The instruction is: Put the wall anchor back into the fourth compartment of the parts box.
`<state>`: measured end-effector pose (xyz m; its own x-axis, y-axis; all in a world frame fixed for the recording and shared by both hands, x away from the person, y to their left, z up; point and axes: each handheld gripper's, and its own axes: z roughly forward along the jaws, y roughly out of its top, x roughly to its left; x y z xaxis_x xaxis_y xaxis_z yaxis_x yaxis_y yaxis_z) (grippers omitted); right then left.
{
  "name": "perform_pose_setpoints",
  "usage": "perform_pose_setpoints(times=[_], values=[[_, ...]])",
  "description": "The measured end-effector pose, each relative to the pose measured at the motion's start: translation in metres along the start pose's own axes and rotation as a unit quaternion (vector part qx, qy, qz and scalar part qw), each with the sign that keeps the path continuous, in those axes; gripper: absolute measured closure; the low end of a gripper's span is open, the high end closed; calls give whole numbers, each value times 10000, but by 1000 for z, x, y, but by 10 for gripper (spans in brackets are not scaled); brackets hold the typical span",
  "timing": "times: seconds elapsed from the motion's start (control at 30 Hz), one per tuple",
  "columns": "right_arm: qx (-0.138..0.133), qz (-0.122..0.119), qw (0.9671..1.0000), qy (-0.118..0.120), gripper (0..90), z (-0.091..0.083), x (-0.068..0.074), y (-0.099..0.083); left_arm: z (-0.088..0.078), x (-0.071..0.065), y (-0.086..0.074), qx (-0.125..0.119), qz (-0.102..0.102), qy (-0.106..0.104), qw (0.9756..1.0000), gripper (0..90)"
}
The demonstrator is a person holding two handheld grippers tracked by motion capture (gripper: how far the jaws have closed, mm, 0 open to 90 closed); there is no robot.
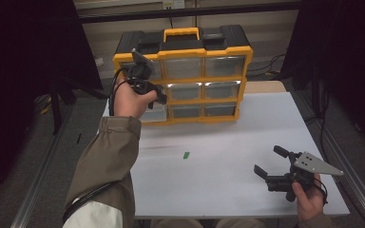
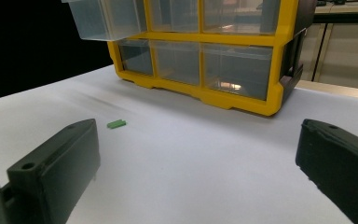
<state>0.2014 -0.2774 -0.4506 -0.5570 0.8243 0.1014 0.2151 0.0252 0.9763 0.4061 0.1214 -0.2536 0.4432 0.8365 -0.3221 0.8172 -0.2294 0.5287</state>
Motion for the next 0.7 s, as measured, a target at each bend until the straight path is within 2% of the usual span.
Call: perform_pose_setpoints(times=[0.3,0.33,0.37,0.43,0.47,0.7], values=[[-9,-2,10000,-4,0,0,0,0,-3,4,4,-14,-43,145,9999,851],[-14,-2,10000,8,0,0,0,0,-4,5,4,32,1,165,9999,851],[-10,4,10000,-17,0,-1,0,0,-3,5,5,-13,-50,184,9998,851],[-7,-3,10000,17,0,-1,0,0,-4,8,5,29,-28,212,9998,851],[1,14,10000,3,0,-1,0,0,-4,8,5,-24,-103,211,9997,851],[12,7,10000,12,0,-1,0,-1,-6,14,6,-38,-120,341,9993,852]])
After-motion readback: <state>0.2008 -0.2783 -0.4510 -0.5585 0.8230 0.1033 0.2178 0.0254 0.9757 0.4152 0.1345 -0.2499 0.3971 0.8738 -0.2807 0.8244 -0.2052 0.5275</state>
